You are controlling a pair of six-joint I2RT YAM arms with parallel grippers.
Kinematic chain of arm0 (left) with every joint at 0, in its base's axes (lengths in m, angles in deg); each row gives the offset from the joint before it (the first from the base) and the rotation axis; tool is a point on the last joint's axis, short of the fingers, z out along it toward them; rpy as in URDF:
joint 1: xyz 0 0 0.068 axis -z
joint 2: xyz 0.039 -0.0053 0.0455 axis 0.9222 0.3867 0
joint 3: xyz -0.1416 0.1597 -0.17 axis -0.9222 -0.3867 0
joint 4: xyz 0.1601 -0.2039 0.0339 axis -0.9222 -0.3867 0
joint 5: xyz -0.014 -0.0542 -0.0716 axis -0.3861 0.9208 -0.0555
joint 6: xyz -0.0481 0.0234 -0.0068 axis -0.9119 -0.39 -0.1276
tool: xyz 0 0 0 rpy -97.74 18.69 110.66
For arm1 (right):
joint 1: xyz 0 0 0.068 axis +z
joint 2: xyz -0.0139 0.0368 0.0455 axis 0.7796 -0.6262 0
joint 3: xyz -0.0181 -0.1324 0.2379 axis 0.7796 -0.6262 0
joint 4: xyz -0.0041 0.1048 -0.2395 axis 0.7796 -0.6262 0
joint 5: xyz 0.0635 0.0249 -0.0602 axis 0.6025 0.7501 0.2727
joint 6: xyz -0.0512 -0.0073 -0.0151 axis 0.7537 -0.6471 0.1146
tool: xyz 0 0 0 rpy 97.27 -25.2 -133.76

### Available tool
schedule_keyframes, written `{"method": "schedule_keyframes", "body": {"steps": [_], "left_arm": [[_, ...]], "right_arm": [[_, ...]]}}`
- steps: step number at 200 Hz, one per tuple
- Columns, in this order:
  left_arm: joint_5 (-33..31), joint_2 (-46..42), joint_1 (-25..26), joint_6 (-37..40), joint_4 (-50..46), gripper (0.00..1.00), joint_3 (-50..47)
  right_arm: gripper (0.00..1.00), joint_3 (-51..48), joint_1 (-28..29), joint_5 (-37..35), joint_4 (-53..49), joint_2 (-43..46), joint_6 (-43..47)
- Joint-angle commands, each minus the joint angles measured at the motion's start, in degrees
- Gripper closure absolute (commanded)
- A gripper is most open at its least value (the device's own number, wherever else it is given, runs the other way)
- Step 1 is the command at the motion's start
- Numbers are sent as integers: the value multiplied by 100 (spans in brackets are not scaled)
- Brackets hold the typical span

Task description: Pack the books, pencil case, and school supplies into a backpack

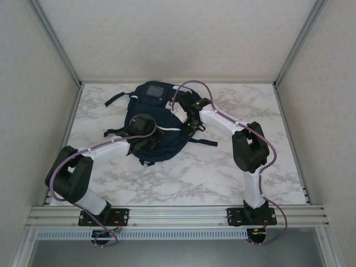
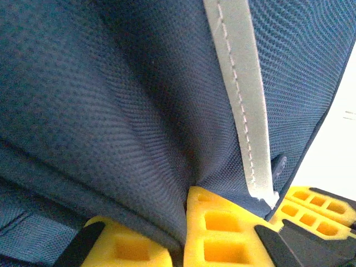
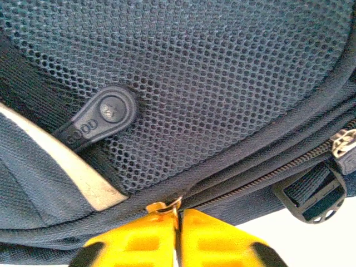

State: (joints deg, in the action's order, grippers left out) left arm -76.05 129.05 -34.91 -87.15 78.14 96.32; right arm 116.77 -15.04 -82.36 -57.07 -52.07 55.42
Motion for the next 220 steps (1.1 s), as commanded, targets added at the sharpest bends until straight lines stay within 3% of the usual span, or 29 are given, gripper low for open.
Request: {"method": "schedule_keyframes", "body": {"steps": [1,8,20,32,41,58,66,77,91,102,127,162,177,196,220], "left_arm": [[127,-186,168,692,-680,93,373],[94,-207,182,814,-780,81,479],[-3,-281,205,1067,-909,55,644],[-271,-387,207,1335,-1181,34,849],[-555,-476,212,1570,-1493,27,1010],[-1270,-635,164,2140,-2038,24,1390],[-1695,-683,128,2457,-2341,23,1603],[-2496,-712,57,2942,-2805,13,1895],[-3312,-727,-132,3711,-2954,11,2037],[-3801,-740,-347,4225,-2893,11,1990],[-4515,-748,-909,4757,-2503,11,1561],[-5743,-899,-1172,4973,-1195,10,268],[-6100,-884,-1318,5208,-734,10,-118],[-6087,-831,-1556,5537,27,10,-499],[-5114,-881,-1905,6082,1372,10,-1054]], "right_arm": [[56,-412,-338,58,576,593,-550],[46,-656,-336,258,759,813,-632],[20,-1078,-339,415,1102,1216,-784],[12,-1486,-340,322,1398,1610,-944],[11,-1788,-355,88,1584,1904,-1080],[9,-2344,-407,-825,1991,2400,-1456],[8,-2562,-475,-1603,2107,2580,-1694],[7,-2861,-638,-2526,2225,2770,-1983],[6,-3401,-969,-3434,2574,2979,-2244],[6,-3802,-1254,-3649,2953,3107,-2325],[6,-4950,-1824,-3677,4458,3404,-2231],[6,-6440,-2299,-3129,7223,3506,-1886],[5,-6645,-2369,-3047,7846,3314,-1590],[5,-6809,-2503,-2582,8478,3150,-1363],[7,-6924,-2825,-1689,8738,3013,-1444]]}}
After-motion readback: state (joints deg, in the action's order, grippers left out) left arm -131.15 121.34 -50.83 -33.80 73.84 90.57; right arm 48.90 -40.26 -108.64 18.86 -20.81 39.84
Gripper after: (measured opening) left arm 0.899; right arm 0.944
